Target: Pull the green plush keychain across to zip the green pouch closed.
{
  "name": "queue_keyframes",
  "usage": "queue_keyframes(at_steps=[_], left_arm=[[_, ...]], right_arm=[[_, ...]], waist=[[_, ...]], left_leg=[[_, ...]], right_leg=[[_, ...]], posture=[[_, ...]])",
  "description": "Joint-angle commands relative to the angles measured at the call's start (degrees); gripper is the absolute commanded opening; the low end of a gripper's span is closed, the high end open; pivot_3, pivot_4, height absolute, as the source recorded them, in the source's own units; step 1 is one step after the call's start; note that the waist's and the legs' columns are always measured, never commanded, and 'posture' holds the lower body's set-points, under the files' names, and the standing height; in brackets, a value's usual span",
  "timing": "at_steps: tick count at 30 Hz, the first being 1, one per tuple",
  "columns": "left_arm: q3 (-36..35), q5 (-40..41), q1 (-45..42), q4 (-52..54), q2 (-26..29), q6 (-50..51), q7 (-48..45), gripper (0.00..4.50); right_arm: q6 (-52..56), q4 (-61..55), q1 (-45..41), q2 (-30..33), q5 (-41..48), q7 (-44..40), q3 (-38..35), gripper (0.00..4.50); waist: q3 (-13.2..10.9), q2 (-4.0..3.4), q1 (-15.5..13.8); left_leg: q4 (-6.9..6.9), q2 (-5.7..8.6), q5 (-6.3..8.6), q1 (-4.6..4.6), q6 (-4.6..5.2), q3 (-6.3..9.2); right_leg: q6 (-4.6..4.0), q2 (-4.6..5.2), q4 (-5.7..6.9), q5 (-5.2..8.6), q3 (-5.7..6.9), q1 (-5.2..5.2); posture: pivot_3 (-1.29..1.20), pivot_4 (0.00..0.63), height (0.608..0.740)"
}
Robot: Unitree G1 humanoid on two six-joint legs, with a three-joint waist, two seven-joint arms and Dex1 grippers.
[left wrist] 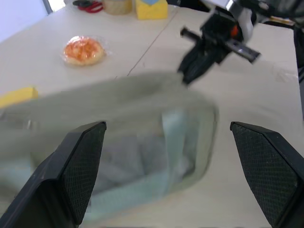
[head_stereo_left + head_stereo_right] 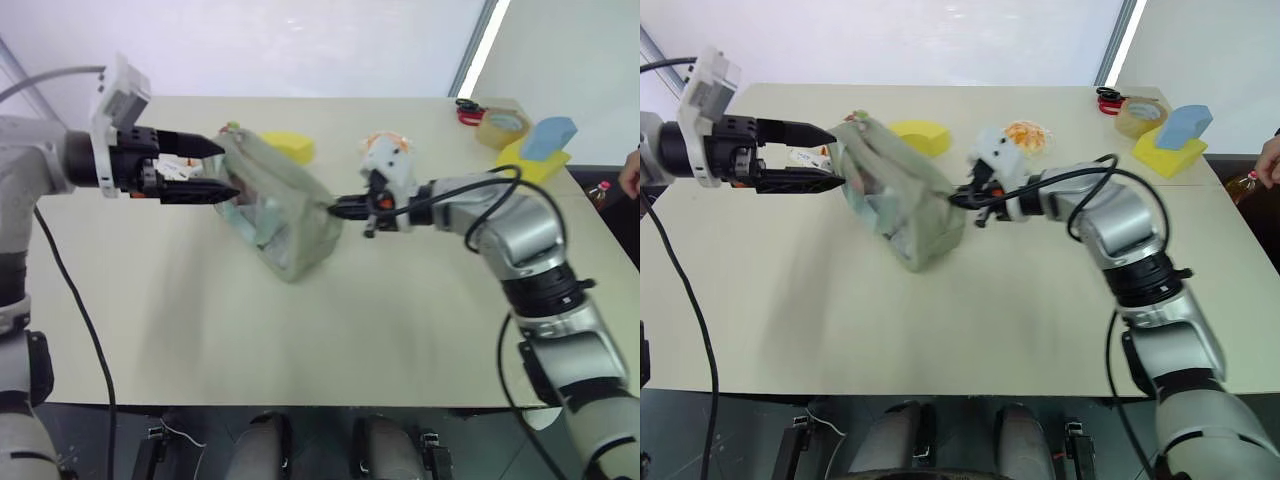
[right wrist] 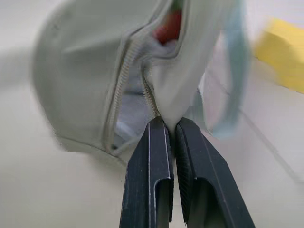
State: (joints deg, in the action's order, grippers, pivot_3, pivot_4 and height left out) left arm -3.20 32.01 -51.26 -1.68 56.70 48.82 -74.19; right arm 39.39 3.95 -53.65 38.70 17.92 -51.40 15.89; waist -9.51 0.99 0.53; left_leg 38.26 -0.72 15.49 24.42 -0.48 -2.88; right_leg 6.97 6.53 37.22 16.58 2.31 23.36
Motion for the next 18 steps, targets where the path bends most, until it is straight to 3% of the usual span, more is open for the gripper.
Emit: queue_keyframes(at_steps=[1, 7, 10, 14, 18], left_arm=[[-1.4, 0.49, -0.52, 0.77, 0.15, -1.83, 0.17, 4.5], [-0.25, -0.34, -1.47, -0.76, -0.86, -3.35, 0.05, 4.5], [-0.02, -0.47, -1.98, -1.47, -0.88, -3.74, -0.3, 4.5], [-0.17, -0.66, -2.0, -2.61, -0.21, -4.57, -0.92, 4.5], [-1.05, -0.74, -0.71, -2.86, 0.94, -5.0, -1.04, 4.5]], right_arm=[[-8.91, 7.29, -3.99, 3.63, -5.72, -3.57, -1.06, 0.03], [-19.14, 19.21, -7.39, 2.31, -10.63, -6.33, -1.31, 0.03], [-19.05, 19.64, -7.1, 1.87, -10.81, -8.2, -1.8, 1.07], [-19.47, 19.28, -6.55, 4.54, -12.34, -9.62, -2.86, 2.99], [-17.52, 19.66, -10.81, 8.57, -13.03, -10.65, -5.35, 2.99]], waist=[[0.0, 0.0, 0.23], [0.0, 0.0, 0.66], [0.0, 0.0, 0.6], [-0.01, -0.01, 0.47], [-0.04, -0.04, 0.29]], left_leg=[[-0.01, 0.0, 0.0, -0.01, 0.0, -0.01], [-0.04, -0.04, -0.02, -0.02, -0.03, -0.06], [-0.03, -0.06, -0.03, -0.02, -0.05, -0.05], [-0.02, -0.08, -0.03, -0.02, -0.06, -0.06], [-0.02, -0.06, -0.03, 0.01, -0.06, -0.06]], right_leg=[[0.0, 0.0, -0.01, 0.0, 0.0, 0.0], [0.0, -0.03, 0.01, 0.0, 0.0, 0.05], [0.0, -0.03, 0.02, 0.0, 0.0, 0.05], [0.0, -0.03, 0.02, 0.0, 0.0, 0.05], [0.0, -0.01, 0.01, 0.0, 0.0, 0.05]], posture=[[0.0, 0.15, 0.74], [0.0, 0.15, 0.74], [0.0, 0.15, 0.74], [0.0, 0.15, 0.74], [0.0, 0.15, 0.74]])
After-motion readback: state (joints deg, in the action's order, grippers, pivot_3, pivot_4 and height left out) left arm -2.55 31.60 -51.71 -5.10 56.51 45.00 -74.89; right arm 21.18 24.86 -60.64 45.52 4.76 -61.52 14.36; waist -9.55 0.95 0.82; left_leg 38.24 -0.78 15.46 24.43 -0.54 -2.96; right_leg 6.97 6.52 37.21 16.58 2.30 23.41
